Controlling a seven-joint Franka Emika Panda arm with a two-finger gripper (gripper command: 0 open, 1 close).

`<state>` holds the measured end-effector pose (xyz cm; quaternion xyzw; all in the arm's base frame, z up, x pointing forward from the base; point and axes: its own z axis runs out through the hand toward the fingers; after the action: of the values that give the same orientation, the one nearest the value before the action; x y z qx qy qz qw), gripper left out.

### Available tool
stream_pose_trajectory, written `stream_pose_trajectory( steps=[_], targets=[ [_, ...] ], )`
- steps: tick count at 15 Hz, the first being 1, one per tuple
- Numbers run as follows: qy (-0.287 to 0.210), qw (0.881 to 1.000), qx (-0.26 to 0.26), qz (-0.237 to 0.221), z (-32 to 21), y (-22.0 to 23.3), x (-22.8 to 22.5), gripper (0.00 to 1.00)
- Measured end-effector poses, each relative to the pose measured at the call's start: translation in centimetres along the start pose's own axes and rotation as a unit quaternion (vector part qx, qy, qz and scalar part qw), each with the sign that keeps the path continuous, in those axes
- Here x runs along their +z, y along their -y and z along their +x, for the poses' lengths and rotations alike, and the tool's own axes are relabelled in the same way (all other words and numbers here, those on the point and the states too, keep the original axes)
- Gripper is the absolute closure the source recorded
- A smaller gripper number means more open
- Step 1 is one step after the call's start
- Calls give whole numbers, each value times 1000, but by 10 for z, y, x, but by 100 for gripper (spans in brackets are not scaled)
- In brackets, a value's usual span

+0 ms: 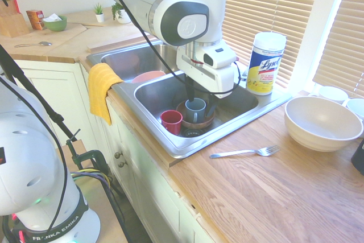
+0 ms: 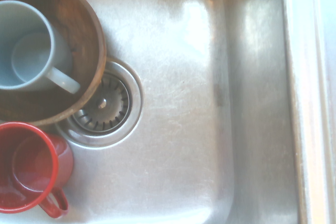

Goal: Put the fork into the sink

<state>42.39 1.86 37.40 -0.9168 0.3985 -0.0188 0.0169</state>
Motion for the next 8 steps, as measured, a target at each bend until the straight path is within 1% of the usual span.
stream_pose_trajectory(
  steps=[2, 4, 6, 8],
  targets=[
    [-5, 1000, 2, -2, 1, 0, -1, 0],
    [-19, 1000, 19, 0, 5, -1, -11, 0],
    [-31, 998, 53, 0, 16, -9, -24, 0],
    [-36, 993, 110, -14, 38, -27, -32, 0]
  ],
)
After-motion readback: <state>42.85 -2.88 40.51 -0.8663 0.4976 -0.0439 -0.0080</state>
